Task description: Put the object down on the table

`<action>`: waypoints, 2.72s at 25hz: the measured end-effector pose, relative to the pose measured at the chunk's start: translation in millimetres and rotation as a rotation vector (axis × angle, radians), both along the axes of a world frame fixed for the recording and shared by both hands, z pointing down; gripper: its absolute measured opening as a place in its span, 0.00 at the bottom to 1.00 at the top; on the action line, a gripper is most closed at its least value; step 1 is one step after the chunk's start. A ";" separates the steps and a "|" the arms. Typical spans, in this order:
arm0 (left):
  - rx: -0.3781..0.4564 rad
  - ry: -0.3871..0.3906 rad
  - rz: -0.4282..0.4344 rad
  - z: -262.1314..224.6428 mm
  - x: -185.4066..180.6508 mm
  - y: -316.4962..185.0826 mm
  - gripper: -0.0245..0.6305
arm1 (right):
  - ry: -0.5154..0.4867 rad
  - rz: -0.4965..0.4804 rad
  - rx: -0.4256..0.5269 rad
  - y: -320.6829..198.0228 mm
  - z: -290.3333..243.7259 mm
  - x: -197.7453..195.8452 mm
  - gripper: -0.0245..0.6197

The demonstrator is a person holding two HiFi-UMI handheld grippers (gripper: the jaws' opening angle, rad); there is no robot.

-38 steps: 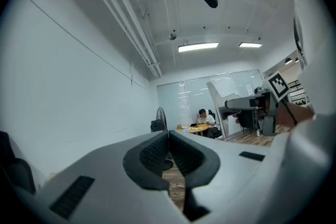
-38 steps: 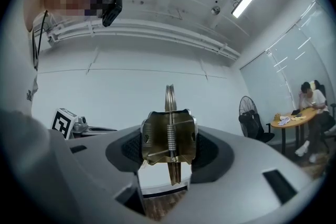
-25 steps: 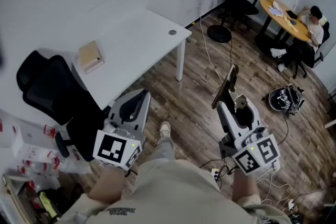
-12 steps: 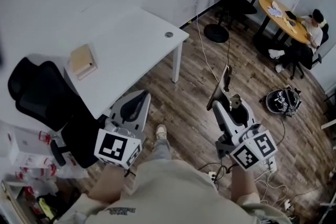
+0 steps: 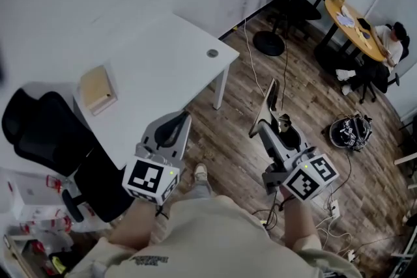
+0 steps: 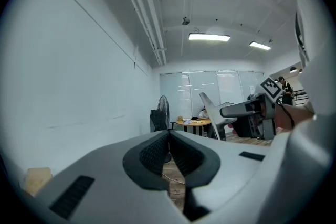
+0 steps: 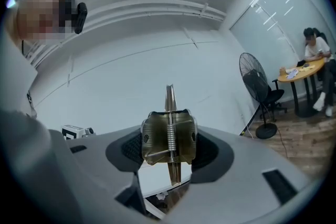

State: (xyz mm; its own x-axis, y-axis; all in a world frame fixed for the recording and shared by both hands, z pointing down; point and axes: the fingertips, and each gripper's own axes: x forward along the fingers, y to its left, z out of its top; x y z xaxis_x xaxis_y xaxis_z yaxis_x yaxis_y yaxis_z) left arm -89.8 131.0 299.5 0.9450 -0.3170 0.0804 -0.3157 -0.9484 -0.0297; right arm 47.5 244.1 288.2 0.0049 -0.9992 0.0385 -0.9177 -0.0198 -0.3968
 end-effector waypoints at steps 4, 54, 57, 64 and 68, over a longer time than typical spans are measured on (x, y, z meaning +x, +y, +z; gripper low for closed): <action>-0.026 -0.036 0.024 12.9 18.5 -41.6 0.07 | -0.092 0.000 -0.034 -49.7 17.7 18.0 0.39; -0.311 -0.217 -0.237 147.8 234.9 -378.2 0.07 | -0.523 -0.277 -0.432 -457.5 211.5 218.4 0.39; -0.332 -0.223 -0.288 157.4 242.6 -395.1 0.07 | -0.508 -0.341 -0.473 -481.1 222.7 223.6 0.39; -0.372 -0.231 -0.413 175.7 243.1 -423.1 0.07 | -0.491 -0.506 -0.539 -524.2 245.5 209.5 0.39; -0.391 -0.243 -0.444 185.7 235.4 -430.0 0.07 | -0.480 -0.559 -0.572 -538.4 261.0 194.5 0.39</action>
